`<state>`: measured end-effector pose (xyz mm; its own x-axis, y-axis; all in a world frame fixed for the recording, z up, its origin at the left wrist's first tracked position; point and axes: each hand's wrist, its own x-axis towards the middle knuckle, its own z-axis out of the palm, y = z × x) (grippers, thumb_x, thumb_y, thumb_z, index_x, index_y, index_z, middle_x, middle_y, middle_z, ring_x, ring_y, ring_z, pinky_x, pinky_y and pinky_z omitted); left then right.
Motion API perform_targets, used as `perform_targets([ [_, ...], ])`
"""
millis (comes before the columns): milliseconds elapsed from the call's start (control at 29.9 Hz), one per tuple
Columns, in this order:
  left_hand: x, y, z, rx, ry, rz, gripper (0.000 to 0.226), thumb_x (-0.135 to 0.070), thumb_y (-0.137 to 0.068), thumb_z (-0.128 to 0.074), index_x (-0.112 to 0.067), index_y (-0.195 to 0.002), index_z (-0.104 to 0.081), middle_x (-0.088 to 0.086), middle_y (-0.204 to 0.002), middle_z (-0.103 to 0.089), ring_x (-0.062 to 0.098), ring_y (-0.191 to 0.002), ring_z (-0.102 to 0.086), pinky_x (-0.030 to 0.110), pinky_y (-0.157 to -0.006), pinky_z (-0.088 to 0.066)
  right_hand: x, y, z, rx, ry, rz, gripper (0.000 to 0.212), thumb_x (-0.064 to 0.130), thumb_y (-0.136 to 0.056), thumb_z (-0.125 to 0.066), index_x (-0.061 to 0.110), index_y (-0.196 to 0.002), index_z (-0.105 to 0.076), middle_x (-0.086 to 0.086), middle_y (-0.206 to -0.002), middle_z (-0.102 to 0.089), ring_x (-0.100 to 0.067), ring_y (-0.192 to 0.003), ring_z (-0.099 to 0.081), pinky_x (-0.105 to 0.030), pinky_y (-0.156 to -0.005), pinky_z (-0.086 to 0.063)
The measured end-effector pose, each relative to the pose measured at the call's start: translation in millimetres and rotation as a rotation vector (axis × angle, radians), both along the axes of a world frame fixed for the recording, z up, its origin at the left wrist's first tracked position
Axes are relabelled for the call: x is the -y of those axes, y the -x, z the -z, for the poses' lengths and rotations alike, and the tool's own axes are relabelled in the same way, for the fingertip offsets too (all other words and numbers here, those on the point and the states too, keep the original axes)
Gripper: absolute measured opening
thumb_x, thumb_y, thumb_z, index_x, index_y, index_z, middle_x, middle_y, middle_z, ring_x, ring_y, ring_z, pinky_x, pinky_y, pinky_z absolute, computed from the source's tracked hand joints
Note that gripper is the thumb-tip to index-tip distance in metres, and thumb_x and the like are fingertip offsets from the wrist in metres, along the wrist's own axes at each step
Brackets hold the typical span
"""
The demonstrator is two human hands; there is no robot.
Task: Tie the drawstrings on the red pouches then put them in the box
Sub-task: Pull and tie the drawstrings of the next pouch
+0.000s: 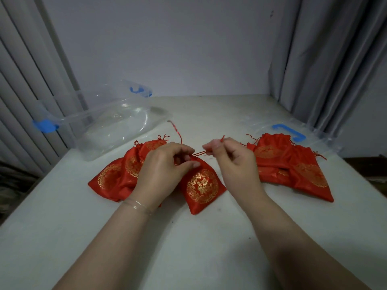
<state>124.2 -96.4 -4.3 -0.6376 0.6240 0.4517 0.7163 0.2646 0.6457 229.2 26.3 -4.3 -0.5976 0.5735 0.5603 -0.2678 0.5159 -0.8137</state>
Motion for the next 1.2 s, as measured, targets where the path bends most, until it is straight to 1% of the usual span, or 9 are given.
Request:
perform_targets([
  [134,-2,-2,2,-0.131,-0.049,-0.011,0.008,-0.026,-0.078,-0.069,-0.022,-0.084,-0.073,-0.008,-0.079,-0.068,0.012,-0.077,-0.062,0.031,-0.072,-0.050,9,1,5,-0.024,-0.256,-0.130,0.028,0.028,-0.087,-0.058,0.006,-0.075,-0.070,0.003,-0.076,-0.061,-0.009,-0.077,-0.059,-0.023,-0.072,-0.046],
  [234,-2,1,5,-0.171,-0.036,0.007,0.004,-0.018,-0.082,-0.070,-0.019,-0.085,-0.073,-0.007,-0.080,-0.068,0.011,-0.073,-0.061,0.032,-0.070,-0.051,10,-3,2,-0.076,-0.198,-0.172,0.026,0.036,-0.091,-0.052,0.019,-0.086,-0.071,0.006,-0.083,-0.062,-0.003,-0.074,-0.058,-0.019,-0.069,-0.044],
  [334,-3,3,6,-0.215,0.007,0.058,0.006,-0.021,-0.084,-0.070,-0.021,-0.088,-0.074,-0.008,-0.084,-0.069,0.011,-0.082,-0.061,0.035,-0.076,-0.051,-2,-4,-1,-0.069,-0.110,-0.048,0.034,0.040,-0.097,-0.037,0.024,-0.105,-0.067,0.011,-0.101,-0.059,0.000,-0.071,-0.055,-0.023,-0.069,-0.046],
  [435,-4,-1,6,-0.324,0.058,0.104,0.011,-0.023,-0.086,-0.062,-0.021,-0.087,-0.073,-0.009,-0.083,-0.068,0.015,-0.085,-0.058,0.036,-0.075,-0.048,-12,-3,-1,0.119,-0.360,0.024,0.040,0.012,-0.094,-0.041,0.036,-0.121,-0.058,0.012,-0.132,-0.036,-0.003,-0.081,-0.055,-0.037,-0.072,-0.053],
  [535,-7,-6,5,-0.395,0.112,0.135,0.025,-0.029,-0.087,-0.047,-0.023,-0.086,-0.071,-0.009,-0.080,-0.065,0.017,-0.080,-0.054,0.036,-0.067,-0.047,-15,-2,1,0.320,-0.524,0.021,0.044,0.009,-0.093,-0.047,0.040,-0.123,-0.055,0.010,-0.149,-0.015,-0.002,-0.084,-0.053,-0.036,-0.076,-0.052],
  [669,-8,-3,8,-0.414,0.101,0.174,0.023,-0.029,-0.087,-0.048,-0.024,-0.085,-0.070,-0.011,-0.079,-0.065,0.016,-0.080,-0.052,0.033,-0.069,-0.046,-19,-1,4,0.502,-0.474,0.035,0.012,0.028,-0.093,-0.052,0.026,-0.098,-0.062,0.011,-0.141,-0.032,-0.010,-0.103,-0.055,-0.037,-0.084,-0.048],
  [870,-8,-3,7,-0.259,-0.033,0.174,0.006,-0.025,-0.080,-0.069,-0.028,-0.082,-0.074,-0.019,-0.081,-0.064,0.005,-0.087,-0.052,0.013,-0.083,-0.036,-21,-2,4,0.496,-0.386,0.076,0.019,0.030,-0.099,-0.037,0.018,-0.095,-0.050,0.003,-0.098,-0.056,-0.020,-0.091,-0.055,-0.043,-0.079,-0.045],
  [1037,-3,3,2,-0.103,-0.049,0.107,0.011,-0.026,-0.076,-0.075,-0.037,-0.079,-0.073,-0.027,-0.079,-0.065,0.000,-0.096,-0.050,0.006,-0.085,-0.031,-20,-5,0,0.490,-0.359,0.086,0.022,0.032,-0.100,-0.032,0.018,-0.097,-0.048,0.009,-0.087,-0.055,-0.022,-0.088,-0.056,-0.036,-0.072,-0.042],
  [1204,-2,0,-5,0.459,-0.226,0.127,0.017,-0.012,-0.076,-0.074,-0.029,-0.078,-0.076,-0.007,-0.080,-0.074,0.002,-0.083,-0.066,0.012,-0.075,-0.046,-18,-8,-2,0.524,-0.357,0.099,0.028,0.037,-0.100,-0.028,0.019,-0.087,-0.045,0.001,-0.081,-0.058,-0.023,-0.080,-0.055,-0.039,-0.069,-0.043],
])
